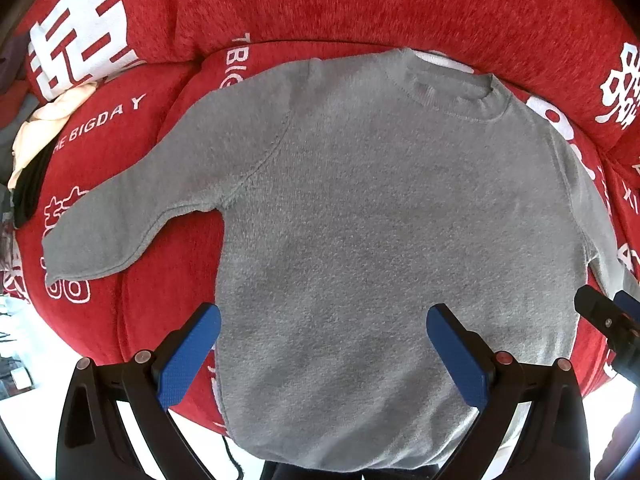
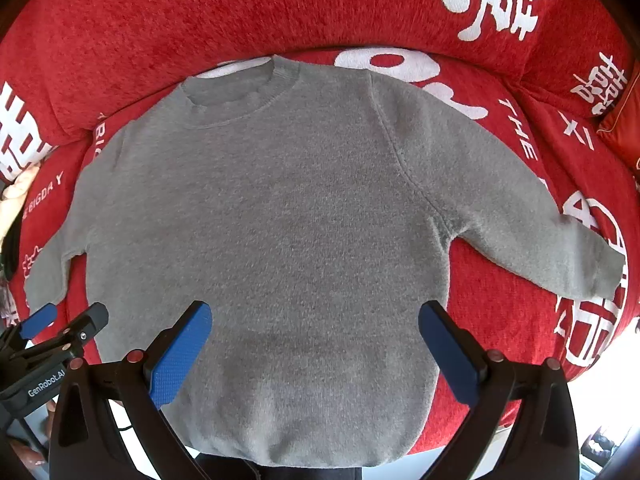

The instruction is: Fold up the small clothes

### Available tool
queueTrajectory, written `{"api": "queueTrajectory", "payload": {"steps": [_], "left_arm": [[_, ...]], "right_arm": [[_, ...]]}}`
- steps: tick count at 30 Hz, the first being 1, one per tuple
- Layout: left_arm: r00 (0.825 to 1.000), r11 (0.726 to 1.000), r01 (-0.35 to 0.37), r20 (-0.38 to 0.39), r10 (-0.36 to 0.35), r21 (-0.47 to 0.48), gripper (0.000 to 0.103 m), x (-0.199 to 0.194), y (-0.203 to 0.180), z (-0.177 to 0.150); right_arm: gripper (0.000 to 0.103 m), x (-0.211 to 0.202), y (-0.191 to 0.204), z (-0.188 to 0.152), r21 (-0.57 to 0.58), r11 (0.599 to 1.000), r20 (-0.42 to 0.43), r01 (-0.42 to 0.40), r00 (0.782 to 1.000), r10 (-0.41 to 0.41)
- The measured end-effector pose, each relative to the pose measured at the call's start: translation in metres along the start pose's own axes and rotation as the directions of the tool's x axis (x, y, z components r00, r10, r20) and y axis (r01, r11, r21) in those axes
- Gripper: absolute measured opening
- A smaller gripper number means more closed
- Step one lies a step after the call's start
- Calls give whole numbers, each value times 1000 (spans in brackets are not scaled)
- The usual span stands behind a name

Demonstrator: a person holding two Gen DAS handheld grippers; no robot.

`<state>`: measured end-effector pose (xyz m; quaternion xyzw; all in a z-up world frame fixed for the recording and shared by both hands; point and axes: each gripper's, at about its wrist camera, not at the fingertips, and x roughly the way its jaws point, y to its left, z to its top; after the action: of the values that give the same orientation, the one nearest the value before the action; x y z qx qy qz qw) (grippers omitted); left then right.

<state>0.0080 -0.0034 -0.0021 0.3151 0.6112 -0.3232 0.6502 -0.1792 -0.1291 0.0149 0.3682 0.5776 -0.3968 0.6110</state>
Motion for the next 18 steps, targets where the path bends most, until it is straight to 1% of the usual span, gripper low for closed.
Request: {"api": "queueTrajectory", "payload": {"steps": [5,9,18], "left_arm": [[1000,1000,-20,23,20,-3,103,0,1,1],[999,1000,-25,26,25,-5,103,-1,3,0],[1000,998,8,20,-7,-57,103,-1,14,-3]], "right_arm": [[103,1,-1,0,-1,1000,4,4,1000,-4],[103,1,0,0,2,1000,2,8,1000,-8],[103,-1,2,-3,6,1000,2,11,1000,-11]]}}
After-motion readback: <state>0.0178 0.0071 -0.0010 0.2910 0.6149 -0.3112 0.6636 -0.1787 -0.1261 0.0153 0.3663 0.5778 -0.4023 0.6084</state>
